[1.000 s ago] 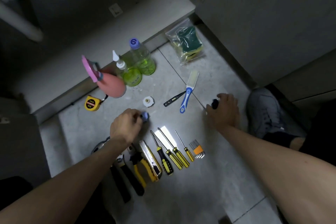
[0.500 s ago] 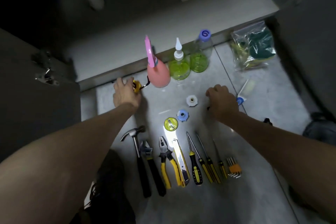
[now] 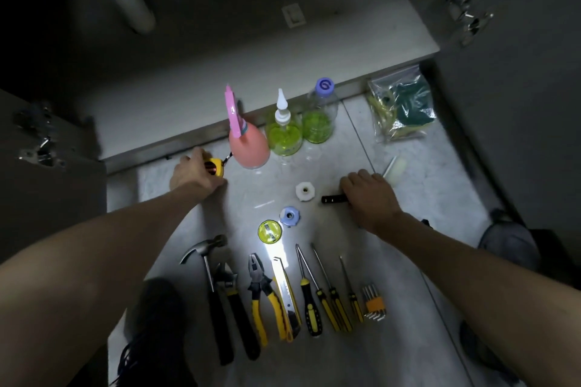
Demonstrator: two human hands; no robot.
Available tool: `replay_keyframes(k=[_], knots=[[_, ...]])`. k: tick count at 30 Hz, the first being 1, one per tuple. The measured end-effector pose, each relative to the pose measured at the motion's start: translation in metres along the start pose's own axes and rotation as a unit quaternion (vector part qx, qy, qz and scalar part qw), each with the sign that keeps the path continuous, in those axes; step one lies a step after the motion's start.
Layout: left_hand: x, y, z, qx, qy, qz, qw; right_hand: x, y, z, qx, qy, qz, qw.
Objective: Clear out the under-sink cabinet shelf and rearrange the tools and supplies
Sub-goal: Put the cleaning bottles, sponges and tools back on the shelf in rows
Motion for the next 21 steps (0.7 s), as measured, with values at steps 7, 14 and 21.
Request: replay_keyframes(k=[7,14,21], knots=[[-0.037,0.001,-0.005,-0.020,0.010,0.009,1.000,-0.028,-0.019,0.008,0.295,-0.052,-0.181,0.937],[-0.109,0.004,0.012,-0.127,-0.067,0.008,0.990,-0.072,-0.021,-0.009,0.364,-0.028,-0.215,0.906],[-0.213,-0.056,-0.005,-0.028,0.013,-0.301,0.953,-0.132,-0.021,-0.043,0.393,0.046,-0.234,0.888]])
Point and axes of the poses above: each hand's wrist, its own x-axis towards the middle knuckle, its own z-axis out of the back of the hand, y = z × x, the point moved 8 cm from there along x, towards the middle knuckle, and after that the axes turned 2 degrees about x, right-handed, at the moved point
